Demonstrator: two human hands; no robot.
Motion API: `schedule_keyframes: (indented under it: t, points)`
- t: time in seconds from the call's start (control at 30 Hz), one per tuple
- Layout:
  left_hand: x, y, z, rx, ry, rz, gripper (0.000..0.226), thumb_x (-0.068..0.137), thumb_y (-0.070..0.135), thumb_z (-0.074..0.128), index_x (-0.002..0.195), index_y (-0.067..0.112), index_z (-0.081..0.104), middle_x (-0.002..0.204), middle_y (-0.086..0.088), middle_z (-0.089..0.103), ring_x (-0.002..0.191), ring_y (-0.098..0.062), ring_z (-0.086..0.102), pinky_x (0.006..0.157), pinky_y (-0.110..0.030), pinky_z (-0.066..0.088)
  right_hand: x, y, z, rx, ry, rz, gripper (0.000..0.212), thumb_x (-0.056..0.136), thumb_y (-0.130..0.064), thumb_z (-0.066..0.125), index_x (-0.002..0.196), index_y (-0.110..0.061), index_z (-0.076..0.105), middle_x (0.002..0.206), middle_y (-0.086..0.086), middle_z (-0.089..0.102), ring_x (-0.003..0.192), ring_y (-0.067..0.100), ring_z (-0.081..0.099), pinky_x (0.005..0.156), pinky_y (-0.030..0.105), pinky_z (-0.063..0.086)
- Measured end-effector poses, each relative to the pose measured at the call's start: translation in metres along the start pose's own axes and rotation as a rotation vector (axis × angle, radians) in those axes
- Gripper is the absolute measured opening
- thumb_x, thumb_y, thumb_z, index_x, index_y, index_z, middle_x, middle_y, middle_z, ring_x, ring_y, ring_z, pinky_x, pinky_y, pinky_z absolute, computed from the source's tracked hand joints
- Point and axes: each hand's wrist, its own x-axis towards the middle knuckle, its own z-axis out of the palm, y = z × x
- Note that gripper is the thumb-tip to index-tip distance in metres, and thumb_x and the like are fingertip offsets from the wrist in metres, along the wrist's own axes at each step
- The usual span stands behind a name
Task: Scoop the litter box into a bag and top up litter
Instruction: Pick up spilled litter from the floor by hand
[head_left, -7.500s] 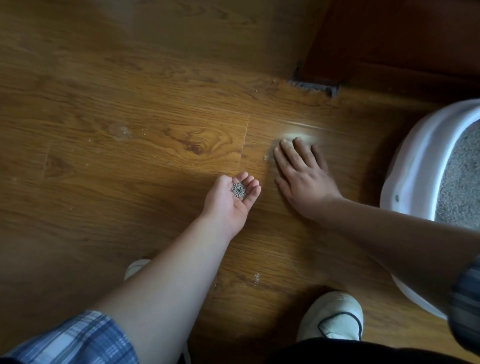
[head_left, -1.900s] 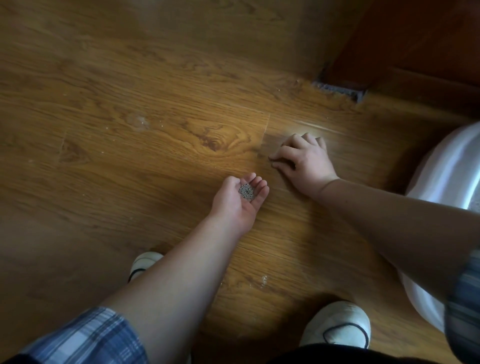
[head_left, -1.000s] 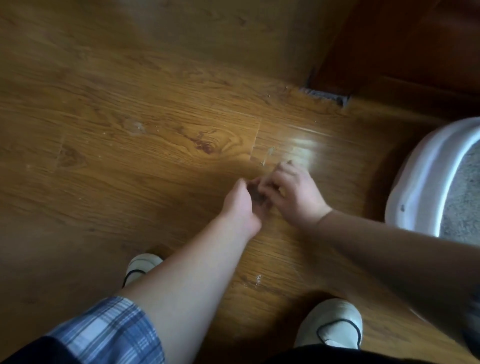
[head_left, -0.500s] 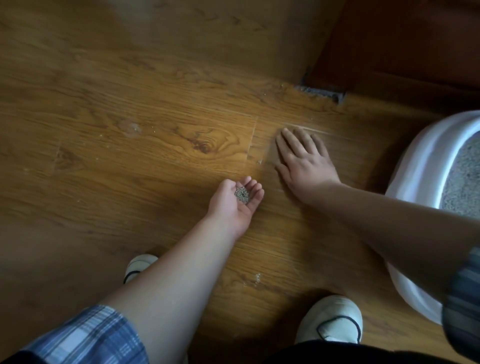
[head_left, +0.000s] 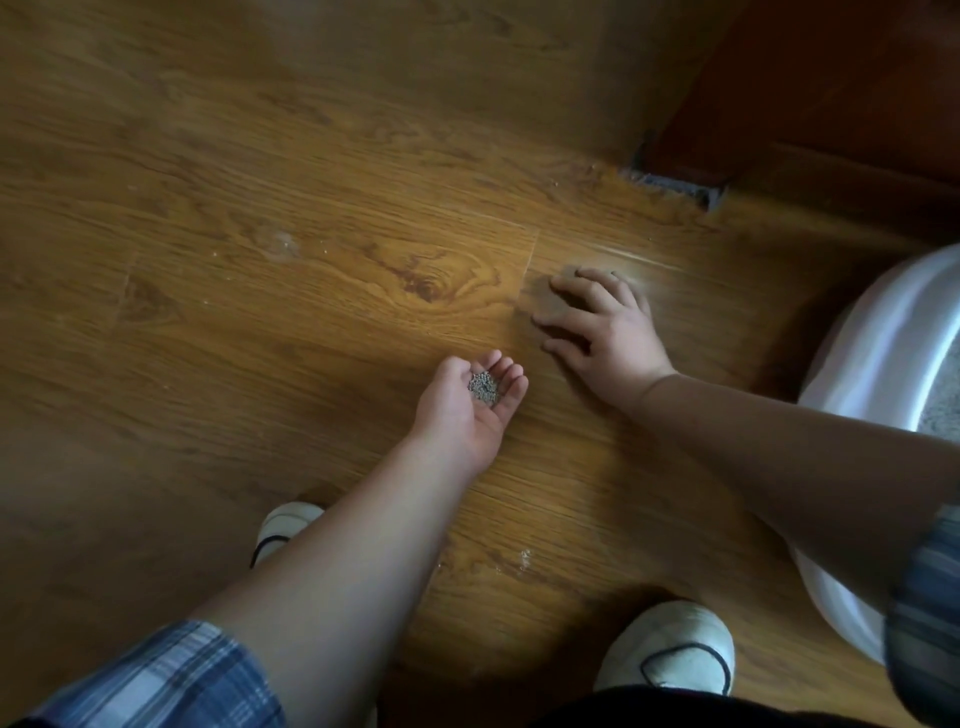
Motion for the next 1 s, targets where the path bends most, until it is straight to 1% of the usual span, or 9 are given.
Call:
schedule_keyframes:
  t: [0.17, 0.37, 0.5, 0.57, 0.63, 0.7, 0.77, 0.9, 1.0]
  points:
    - [0.002, 0.001, 0.005, 0.012, 0.014, -0.002, 0.03, 0.096, 0.013, 0.038, 0.085, 0.001, 0.063, 0.08, -0.011, 0.064, 0.076, -0.023, 0.064, 0.077, -0.032, 0.058, 0.012, -0.005, 0.008, 0.003, 0.06, -0.006, 0.019, 0.082, -0.036, 0.077, 0.099, -0.028, 0.074, 0.119, -0.001, 0.061, 0.123, 0.028, 0.046, 0.109, 0.048, 0.028]
    - [0.001, 0.003, 0.012, 0.022, 0.022, -0.004, 0.029, 0.096, 0.011, 0.038, 0.086, 0.001, 0.063, 0.079, -0.011, 0.063, 0.077, -0.023, 0.063, 0.078, -0.032, 0.058, 0.024, -0.004, 0.006, -0.125, 0.051, -0.104, 0.01, 0.091, -0.036, 0.067, 0.093, -0.027, 0.07, 0.101, -0.001, 0.061, 0.097, 0.031, 0.051, 0.089, 0.044, 0.035]
    - [0.001, 0.005, 0.013, 0.036, 0.022, -0.01, 0.029, 0.096, 0.012, 0.037, 0.086, 0.002, 0.063, 0.078, -0.011, 0.063, 0.074, -0.022, 0.064, 0.076, -0.031, 0.058, 0.031, -0.004, 0.007, -0.219, 0.007, -0.21, 0.012, 0.096, -0.029, 0.059, 0.098, -0.021, 0.067, 0.094, 0.002, 0.061, 0.091, 0.032, 0.053, 0.08, 0.045, 0.04]
    - [0.001, 0.005, 0.012, 0.039, 0.018, -0.014, 0.03, 0.096, 0.012, 0.037, 0.086, 0.002, 0.063, 0.077, -0.011, 0.063, 0.073, -0.022, 0.064, 0.075, -0.032, 0.058, 0.036, -0.008, 0.006, -0.269, -0.009, -0.199, 0.013, 0.096, -0.026, 0.056, 0.096, -0.017, 0.066, 0.094, 0.006, 0.061, 0.091, 0.033, 0.053, 0.081, 0.046, 0.04]
    - [0.002, 0.005, 0.011, 0.041, 0.024, -0.02, 0.03, 0.097, 0.013, 0.036, 0.088, 0.001, 0.063, 0.078, -0.012, 0.063, 0.073, -0.022, 0.063, 0.073, -0.032, 0.059, 0.041, -0.017, 0.002, -0.294, -0.046, -0.11, 0.018, 0.098, -0.026, 0.05, 0.098, -0.014, 0.064, 0.1, 0.01, 0.061, 0.097, 0.034, 0.052, 0.085, 0.047, 0.039]
    - [0.003, 0.003, 0.01, 0.041, 0.032, -0.026, 0.032, 0.098, 0.014, 0.036, 0.089, 0.0, 0.063, 0.079, -0.013, 0.062, 0.074, -0.023, 0.063, 0.072, -0.033, 0.059, 0.043, -0.025, -0.004, -0.243, -0.035, 0.033, 0.019, 0.098, -0.026, 0.047, 0.1, -0.014, 0.063, 0.105, 0.01, 0.06, 0.103, 0.034, 0.05, 0.09, 0.046, 0.038]
    - [0.004, -0.001, 0.013, 0.043, 0.029, -0.033, 0.032, 0.098, 0.014, 0.035, 0.088, 0.0, 0.063, 0.078, -0.014, 0.062, 0.072, -0.023, 0.062, 0.07, -0.033, 0.059, 0.036, -0.032, -0.011, -0.092, 0.025, 0.073, 0.019, 0.096, -0.026, 0.047, 0.097, -0.016, 0.062, 0.101, 0.009, 0.06, 0.099, 0.033, 0.051, 0.088, 0.047, 0.043]
    - [0.002, -0.013, 0.022, 0.026, -0.043, -0.054, 0.032, 0.099, 0.018, 0.036, 0.083, 0.007, 0.061, 0.072, -0.012, 0.069, 0.065, -0.021, 0.068, 0.061, -0.029, 0.057, -0.008, -0.052, -0.01, 0.176, 0.104, -0.07, 0.012, 0.091, -0.024, 0.062, 0.087, -0.016, 0.07, 0.085, 0.003, 0.061, 0.08, 0.029, 0.052, 0.075, 0.046, 0.047]
    - [0.002, -0.019, 0.022, 0.039, -0.084, -0.081, 0.03, 0.097, 0.019, 0.037, 0.081, 0.011, 0.062, 0.076, -0.009, 0.068, 0.068, -0.021, 0.068, 0.068, -0.029, 0.053, -0.032, -0.052, -0.005, 0.191, 0.101, -0.119, 0.017, 0.093, -0.026, 0.061, 0.094, -0.022, 0.078, 0.087, -0.002, 0.064, 0.079, 0.025, 0.05, 0.072, 0.046, 0.048]
